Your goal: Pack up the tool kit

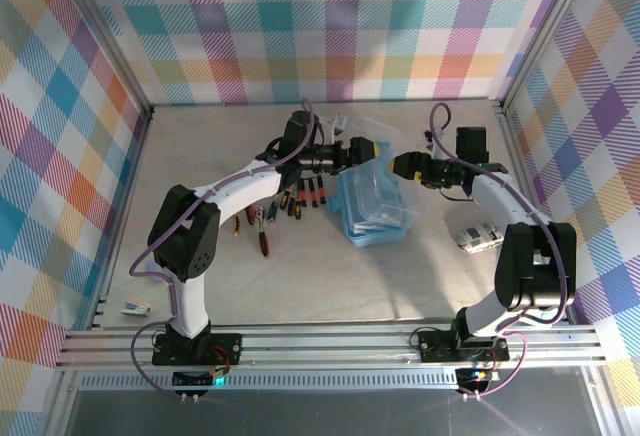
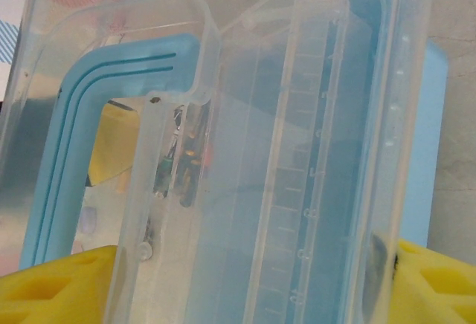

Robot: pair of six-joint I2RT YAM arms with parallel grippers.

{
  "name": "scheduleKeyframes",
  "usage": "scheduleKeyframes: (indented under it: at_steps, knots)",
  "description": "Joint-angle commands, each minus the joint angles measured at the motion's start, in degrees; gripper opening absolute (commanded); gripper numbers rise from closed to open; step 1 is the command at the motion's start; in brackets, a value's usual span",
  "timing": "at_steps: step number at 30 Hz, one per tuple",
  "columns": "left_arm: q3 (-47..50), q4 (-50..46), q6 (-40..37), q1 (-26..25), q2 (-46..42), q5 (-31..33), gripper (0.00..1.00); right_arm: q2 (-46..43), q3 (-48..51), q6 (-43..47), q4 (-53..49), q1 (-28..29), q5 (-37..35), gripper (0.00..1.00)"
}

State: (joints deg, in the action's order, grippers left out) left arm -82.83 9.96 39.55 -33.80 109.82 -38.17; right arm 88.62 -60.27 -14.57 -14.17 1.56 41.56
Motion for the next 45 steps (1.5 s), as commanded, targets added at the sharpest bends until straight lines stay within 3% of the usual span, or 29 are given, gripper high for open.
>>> scheduleKeyframes:
  at_steps: [1,3,8,15,19,25,32,45]
  knots:
    - [-3.1,3.7,1.4,-0.7,1.2,-1.6,1.0,0.4,-0.5,-0.1,2.4,0.4,3.3,0.66]
    - [-4.2,3.6,1.6,-0.8,1.6,-1.8,1.0,0.7,-1.3,0.1,0.7,0.4,1.4,0.72]
    - [-6.8,2.3,1.5,-1.0,2.1,-1.9,1.0,-0.2,-3.8,1.8,-4.7,0.3,-5.4,0.99]
    - [-9.7,0.9,1.5,-1.2,3.7,-2.0,1.0,-6.8,-9.5,7.1,-16.1,0.4,-18.0,0.99]
    - [-11.9,0.1,1.4,-1.6,4.5,-2.1,1.0,-12.1,-11.4,10.4,-21.0,0.8,-21.0,0.99]
    - [-14.5,-0.1,1.5,-2.0,6.6,-2.6,1.0,-18.4,-11.5,16.9,-26.2,9.6,-28.4,0.99]
    - [-15.9,-1.3,1.6,-2.1,8.7,-2.4,1.0,-18.4,-10.3,19.5,-29.0,19.1,-41.9,0.99]
    - [-18.4,-0.8,3.1,-2.2,9.9,-2.4,1.0,-15.1,-10.5,17.6,-28.2,28.9,-49.2,0.99]
